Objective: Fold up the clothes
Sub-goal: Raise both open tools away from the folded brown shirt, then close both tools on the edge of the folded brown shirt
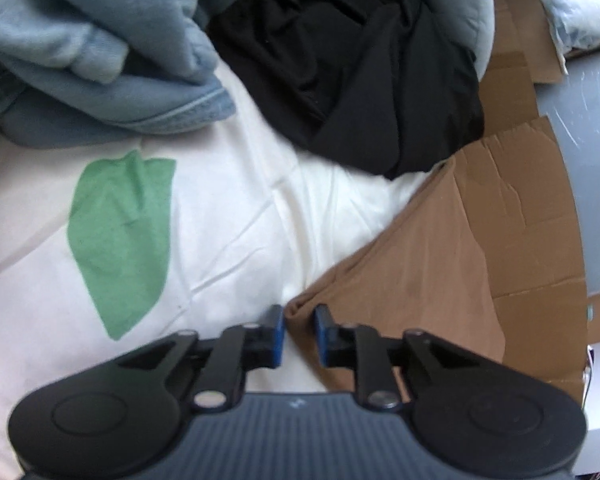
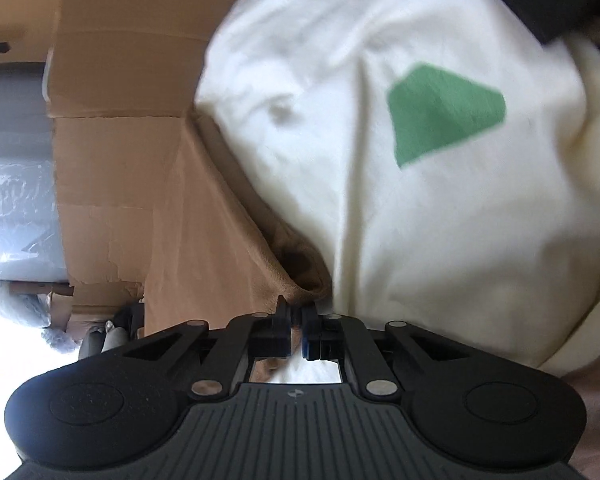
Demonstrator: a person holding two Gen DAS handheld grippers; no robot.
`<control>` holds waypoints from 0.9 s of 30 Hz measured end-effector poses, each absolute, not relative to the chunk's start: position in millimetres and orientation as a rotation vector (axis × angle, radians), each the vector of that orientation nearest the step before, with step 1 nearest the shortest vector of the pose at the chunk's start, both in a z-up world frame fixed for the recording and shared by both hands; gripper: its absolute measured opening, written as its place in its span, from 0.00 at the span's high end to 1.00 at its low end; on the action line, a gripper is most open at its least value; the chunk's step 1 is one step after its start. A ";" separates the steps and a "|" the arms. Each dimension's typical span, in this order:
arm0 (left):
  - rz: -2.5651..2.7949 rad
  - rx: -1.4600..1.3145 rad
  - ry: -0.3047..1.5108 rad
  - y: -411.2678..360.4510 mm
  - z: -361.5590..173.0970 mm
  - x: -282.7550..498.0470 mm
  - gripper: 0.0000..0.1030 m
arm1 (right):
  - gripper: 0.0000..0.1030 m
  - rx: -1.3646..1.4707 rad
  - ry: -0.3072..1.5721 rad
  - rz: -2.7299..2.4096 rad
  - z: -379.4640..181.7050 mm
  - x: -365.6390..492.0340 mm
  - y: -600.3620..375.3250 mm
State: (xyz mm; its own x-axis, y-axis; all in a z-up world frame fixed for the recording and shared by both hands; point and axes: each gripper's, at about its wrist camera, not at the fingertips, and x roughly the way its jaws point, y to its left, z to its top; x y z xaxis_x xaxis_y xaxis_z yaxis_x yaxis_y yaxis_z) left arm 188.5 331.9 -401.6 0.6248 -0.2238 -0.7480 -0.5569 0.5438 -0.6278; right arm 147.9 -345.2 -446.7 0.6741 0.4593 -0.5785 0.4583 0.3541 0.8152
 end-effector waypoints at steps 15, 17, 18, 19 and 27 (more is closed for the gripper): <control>0.167 -0.964 0.882 319.0 -402.8 179.9 0.48 | 0.55 1.261 0.865 0.028 -445.6 145.0 -333.2; 0.163 -0.972 0.876 317.6 -406.4 182.3 0.48 | 0.56 1.270 0.859 0.034 -449.0 149.5 -329.7; 0.164 -0.990 0.868 319.1 -408.3 181.2 0.48 | 0.55 1.274 0.855 0.034 -450.6 151.3 -328.2; 0.164 -1.010 0.856 320.6 -410.8 181.3 0.48 | 0.55 1.276 0.855 0.030 -452.7 153.3 -326.7; 0.055 -1.100 0.816 321.3 -413.9 187.0 0.81 | 0.78 1.310 0.824 0.051 -455.6 160.3 -328.7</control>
